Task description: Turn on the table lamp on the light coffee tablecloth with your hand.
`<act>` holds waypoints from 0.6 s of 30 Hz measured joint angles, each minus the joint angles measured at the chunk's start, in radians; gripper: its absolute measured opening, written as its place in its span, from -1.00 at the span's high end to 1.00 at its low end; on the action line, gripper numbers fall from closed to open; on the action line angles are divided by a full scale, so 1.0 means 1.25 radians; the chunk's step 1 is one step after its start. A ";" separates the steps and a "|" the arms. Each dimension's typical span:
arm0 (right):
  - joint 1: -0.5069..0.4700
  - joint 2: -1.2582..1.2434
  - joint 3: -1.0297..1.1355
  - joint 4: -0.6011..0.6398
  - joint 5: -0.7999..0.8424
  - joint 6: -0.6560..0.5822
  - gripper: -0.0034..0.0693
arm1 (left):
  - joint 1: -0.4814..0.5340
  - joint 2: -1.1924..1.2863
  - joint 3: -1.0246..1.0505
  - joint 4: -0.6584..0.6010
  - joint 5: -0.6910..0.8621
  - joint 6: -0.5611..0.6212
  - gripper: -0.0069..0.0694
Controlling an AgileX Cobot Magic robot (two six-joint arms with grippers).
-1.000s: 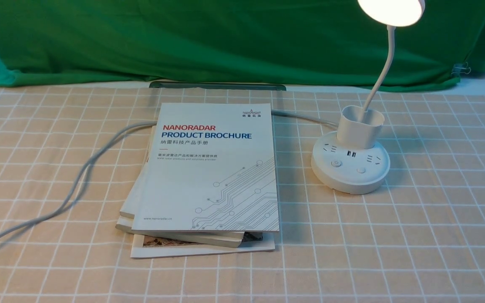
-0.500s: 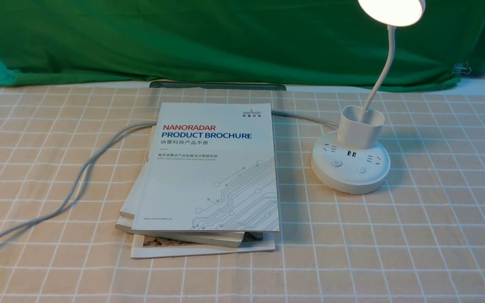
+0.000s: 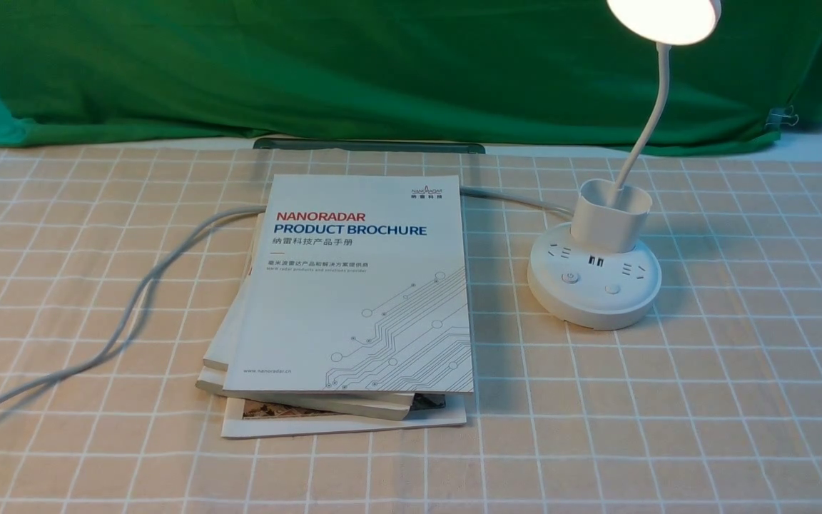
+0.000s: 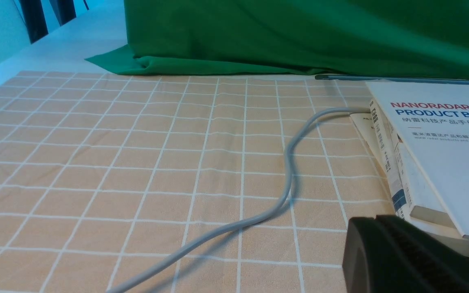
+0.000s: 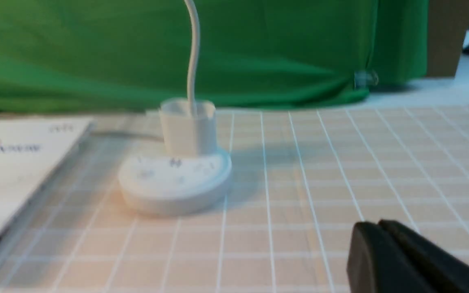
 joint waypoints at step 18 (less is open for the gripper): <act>-0.069 -0.003 0.000 -0.006 0.035 -0.060 0.82 | 0.000 0.000 0.000 0.000 0.000 0.000 0.76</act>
